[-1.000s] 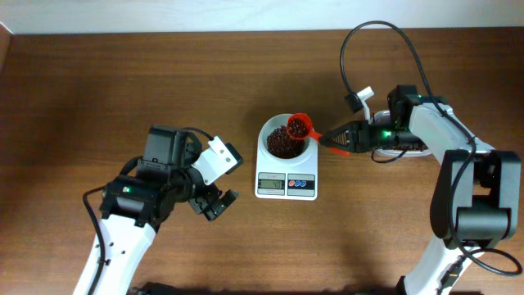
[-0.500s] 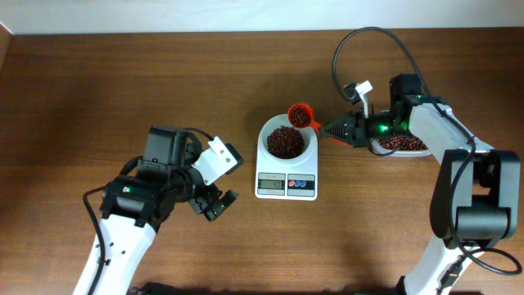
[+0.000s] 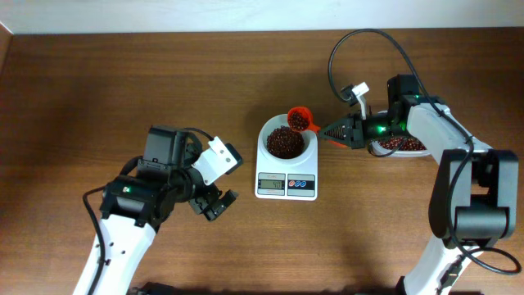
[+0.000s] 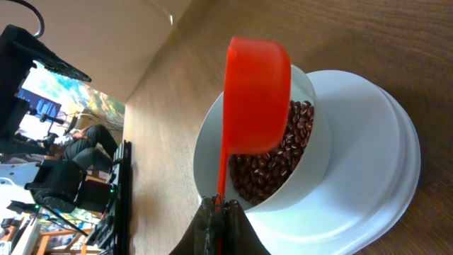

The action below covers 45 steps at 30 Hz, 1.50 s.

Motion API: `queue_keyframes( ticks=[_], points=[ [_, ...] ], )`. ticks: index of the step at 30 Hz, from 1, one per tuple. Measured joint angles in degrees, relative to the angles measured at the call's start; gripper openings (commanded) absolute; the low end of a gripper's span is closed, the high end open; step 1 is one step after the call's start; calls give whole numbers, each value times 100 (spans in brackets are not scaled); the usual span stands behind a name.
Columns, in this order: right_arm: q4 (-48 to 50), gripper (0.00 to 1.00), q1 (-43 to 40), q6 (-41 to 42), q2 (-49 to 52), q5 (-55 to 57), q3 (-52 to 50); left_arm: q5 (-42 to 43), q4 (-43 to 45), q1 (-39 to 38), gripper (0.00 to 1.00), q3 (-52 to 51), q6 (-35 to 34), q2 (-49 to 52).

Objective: Scoop and weigh 50g on scale
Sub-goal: 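Tilt the scoop slowly to trickle beans into the bowl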

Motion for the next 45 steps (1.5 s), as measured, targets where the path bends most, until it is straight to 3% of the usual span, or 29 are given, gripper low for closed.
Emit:
queue_keyframes(
  ticks=[20, 23, 26, 31, 41, 45],
  points=[
    [2, 4, 0, 59, 0, -247, 0, 0, 0, 0, 99, 0, 0, 0],
    [17, 4, 4, 127, 0, 155, 0, 0, -2, 0, 99, 0, 0, 0],
    [59, 4, 4, 79, 0, -503, 0, 0, -2, 0, 99, 0, 0, 0],
    [63, 4, 33, 286, 0, 177, 0, 0, 0, 0, 99, 0, 0, 0],
    [63, 4, 33, 291, 0, 197, 0, 0, 0, 0, 99, 0, 0, 0],
    [33, 4, 33, 46, -2, -315, 2, 0, 0, 0, 99, 0, 0, 0]
  ],
)
